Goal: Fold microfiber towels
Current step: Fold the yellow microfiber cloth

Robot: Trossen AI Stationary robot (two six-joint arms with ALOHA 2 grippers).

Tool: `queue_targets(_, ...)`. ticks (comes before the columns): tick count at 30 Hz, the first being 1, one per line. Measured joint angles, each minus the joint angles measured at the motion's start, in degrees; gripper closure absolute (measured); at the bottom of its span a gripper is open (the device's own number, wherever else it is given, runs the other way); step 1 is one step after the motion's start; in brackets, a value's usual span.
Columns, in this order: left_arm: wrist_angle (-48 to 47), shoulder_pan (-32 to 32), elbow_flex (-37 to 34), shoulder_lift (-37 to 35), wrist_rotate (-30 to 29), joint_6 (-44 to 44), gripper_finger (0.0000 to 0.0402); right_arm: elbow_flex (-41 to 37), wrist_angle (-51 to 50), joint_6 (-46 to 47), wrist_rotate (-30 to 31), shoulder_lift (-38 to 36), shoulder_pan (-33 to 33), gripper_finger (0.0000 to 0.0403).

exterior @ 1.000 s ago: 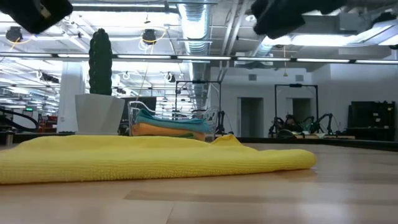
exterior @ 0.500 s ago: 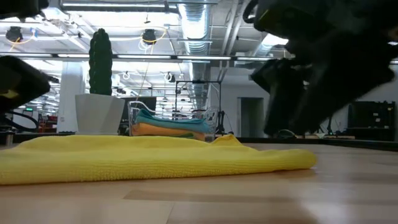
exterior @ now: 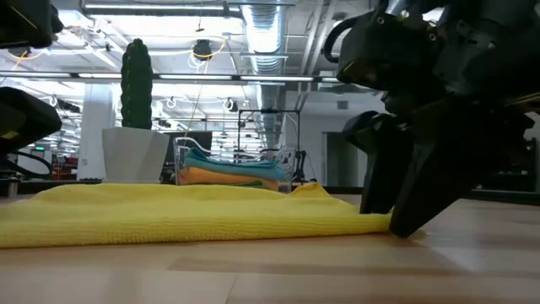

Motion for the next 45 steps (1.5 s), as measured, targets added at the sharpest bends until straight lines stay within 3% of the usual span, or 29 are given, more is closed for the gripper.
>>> queue_targets(4,-1.1,0.0,0.1,0.8,-1.2,-2.3,0.0304,-0.1,-0.5,0.7,1.4,-0.2,0.3,0.0242)
queue_targets(9,-2.0,0.8,-0.1,0.7,-2.8,-8.7,0.0381,0.9,-2.6,4.1,1.6,-0.2,0.2,0.0328)
queue_targets(13,-1.6,2.3,-0.2,-0.9,0.6,-14.0,0.0397,4.0,-7.0,3.5,0.7,-1.1,0.2,0.0388)
queue_targets(21,-3.4,2.6,3.3,-10.8,-1.3,-16.8,0.0401,8.9,-10.2,3.7,-0.3,-10.8,-0.4,0.0391)
queue_targets(28,-5.3,0.1,8.3,-16.1,0.1,-19.8,0.0401,9.6,-11.2,17.2,-0.6,-20.3,1.7,0.0387)
queue_targets(37,-1.3,-3.3,15.7,-16.3,2.8,-21.5,0.0401,9.6,-4.1,37.1,-7.7,-21.7,10.8,0.0387)
queue_targets(42,-2.5,-2.8,17.7,-16.1,2.3,-17.8,0.0401,9.7,-2.2,39.7,-7.2,-20.3,11.7,0.0387)
queue_targets(45,-10.3,-1.4,17.0,-15.2,2.3,-16.1,0.0401,9.7,-5.9,38.4,-4.7,-17.8,10.0,0.0388)
